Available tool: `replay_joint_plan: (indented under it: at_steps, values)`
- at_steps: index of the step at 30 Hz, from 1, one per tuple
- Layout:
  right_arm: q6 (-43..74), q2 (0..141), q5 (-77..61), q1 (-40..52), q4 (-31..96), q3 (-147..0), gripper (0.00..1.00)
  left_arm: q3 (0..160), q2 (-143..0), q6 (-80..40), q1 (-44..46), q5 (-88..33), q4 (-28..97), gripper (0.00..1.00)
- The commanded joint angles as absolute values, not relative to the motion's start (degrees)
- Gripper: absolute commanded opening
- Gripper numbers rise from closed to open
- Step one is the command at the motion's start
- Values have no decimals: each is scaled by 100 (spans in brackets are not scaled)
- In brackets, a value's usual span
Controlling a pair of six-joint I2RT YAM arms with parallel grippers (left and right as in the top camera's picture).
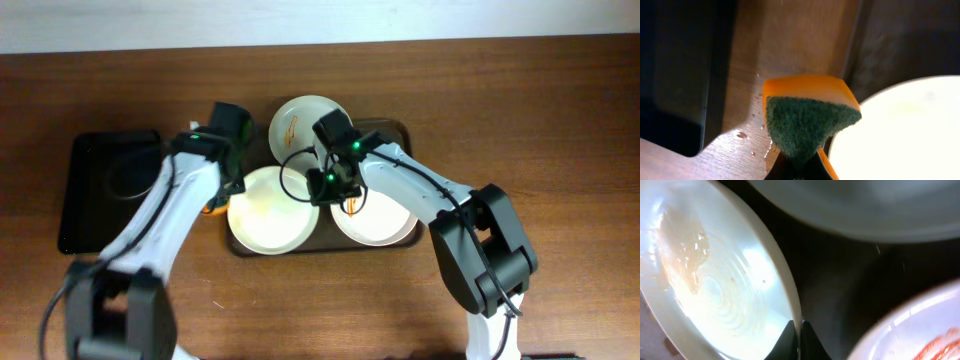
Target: Clean dirty plates on tray and stack at the side
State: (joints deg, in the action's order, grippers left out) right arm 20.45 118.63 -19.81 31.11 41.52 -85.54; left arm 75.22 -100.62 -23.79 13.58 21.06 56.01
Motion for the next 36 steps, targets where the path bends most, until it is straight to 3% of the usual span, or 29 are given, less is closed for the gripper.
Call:
replay_joint_plan:
  at_steps: [1, 6, 10, 14, 19, 24, 26, 27, 30, 31, 36]
  values:
    - [1551, 11830, -1361, 3118, 4687, -9581, 4, 7673, -8943, -2049, 862, 1111, 5551, 0]
    - [932, 11830, 1400, 3459, 6226, -11253, 4, 7653, -8873, -1638, 259, -316, 5605, 0]
    - [878, 11832, 4733, 4362, 6261, -11373, 4, 7599, -8875, -1636, 40, -327, 5623, 0]
    - [676, 11832, 6237, 4936, 6217, -11373, 4, 7588, -8875, -1640, 43, -329, 5623, 0]
    - [670, 11832, 5918, 5017, 6193, -11371, 4, 7583, -8875, -1640, 43, -327, 5616, 0]
    - [1297, 11834, 3546, 4499, 6219, -11371, 4, 7583, -8875, -1638, 47, -327, 5616, 0]
    - [1280, 11832, 1457, 3468, 6307, -11371, 4, 7583, -8875, -1638, 47, -327, 5618, 0]
    - [1225, 11834, -158, 2375, 6375, -11371, 4, 7583, -8875, -1640, 47, -327, 5612, 0]
    - [622, 11841, -2161, 843, 6482, -11369, 4, 7583, -8875, -1640, 47, -327, 5614, 0]
    - [458, 11848, -2178, 148, 6545, -11351, 4, 7583, -8875, -1640, 47, -327, 5612, 0]
    - [451, 11850, -1096, -1264, 6123, -10641, 4, 7583, -8875, -1640, 75, -327, 5603, 0]
